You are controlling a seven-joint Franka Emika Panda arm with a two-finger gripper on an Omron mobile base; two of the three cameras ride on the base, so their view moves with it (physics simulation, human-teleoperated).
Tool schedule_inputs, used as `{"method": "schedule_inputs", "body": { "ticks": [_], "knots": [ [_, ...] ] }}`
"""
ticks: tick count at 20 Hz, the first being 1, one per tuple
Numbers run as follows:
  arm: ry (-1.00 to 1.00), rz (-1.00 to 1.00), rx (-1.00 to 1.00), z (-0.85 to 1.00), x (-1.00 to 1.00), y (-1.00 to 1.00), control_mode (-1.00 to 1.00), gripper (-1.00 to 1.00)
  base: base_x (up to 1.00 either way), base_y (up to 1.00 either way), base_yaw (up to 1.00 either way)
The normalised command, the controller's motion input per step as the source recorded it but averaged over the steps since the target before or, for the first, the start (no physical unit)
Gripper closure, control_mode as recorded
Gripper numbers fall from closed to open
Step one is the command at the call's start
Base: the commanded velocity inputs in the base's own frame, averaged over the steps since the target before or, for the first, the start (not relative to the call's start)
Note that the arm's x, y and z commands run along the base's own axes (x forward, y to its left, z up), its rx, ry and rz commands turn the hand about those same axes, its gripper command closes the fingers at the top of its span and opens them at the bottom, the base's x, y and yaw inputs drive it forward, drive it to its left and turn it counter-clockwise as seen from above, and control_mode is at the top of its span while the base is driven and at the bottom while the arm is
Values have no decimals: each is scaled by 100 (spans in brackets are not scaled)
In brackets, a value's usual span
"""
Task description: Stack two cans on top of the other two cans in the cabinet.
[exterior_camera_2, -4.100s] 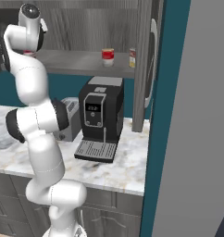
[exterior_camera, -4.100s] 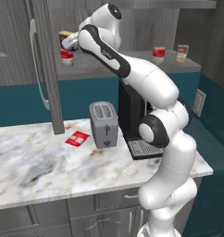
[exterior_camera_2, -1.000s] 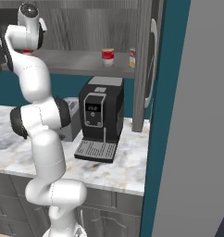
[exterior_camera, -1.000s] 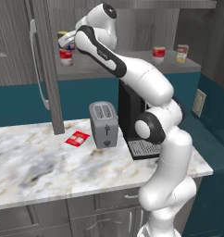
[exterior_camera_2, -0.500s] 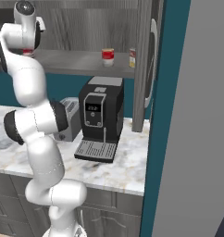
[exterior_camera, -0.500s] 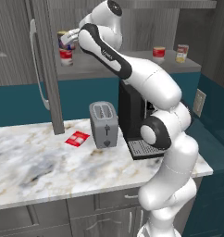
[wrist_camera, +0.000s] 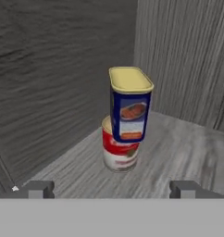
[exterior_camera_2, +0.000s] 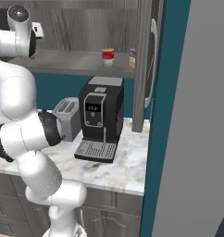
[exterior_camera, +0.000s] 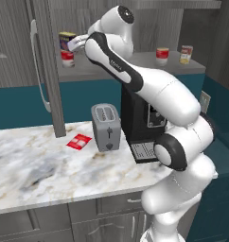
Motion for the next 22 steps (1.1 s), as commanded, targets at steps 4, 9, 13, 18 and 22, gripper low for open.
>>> {"method": "schedule_inputs", "body": {
  "ticks": [4, 9, 13, 18, 22],
  "knots": [
    [0, -9, 4, -8, -57, -28, -100, -100, 0, 0, 0],
    [0, -7, 0, 0, -55, -40, -100, -100, 0, 0, 0],
    [0, -11, 0, 0, -47, -51, -100, -100, 0, 0, 0],
    [0, -14, 0, 3, -30, -58, -100, -100, 0, 0, 0],
    [0, -16, 0, 7, -25, -64, -100, -100, 0, 0, 0]
  ]
}}
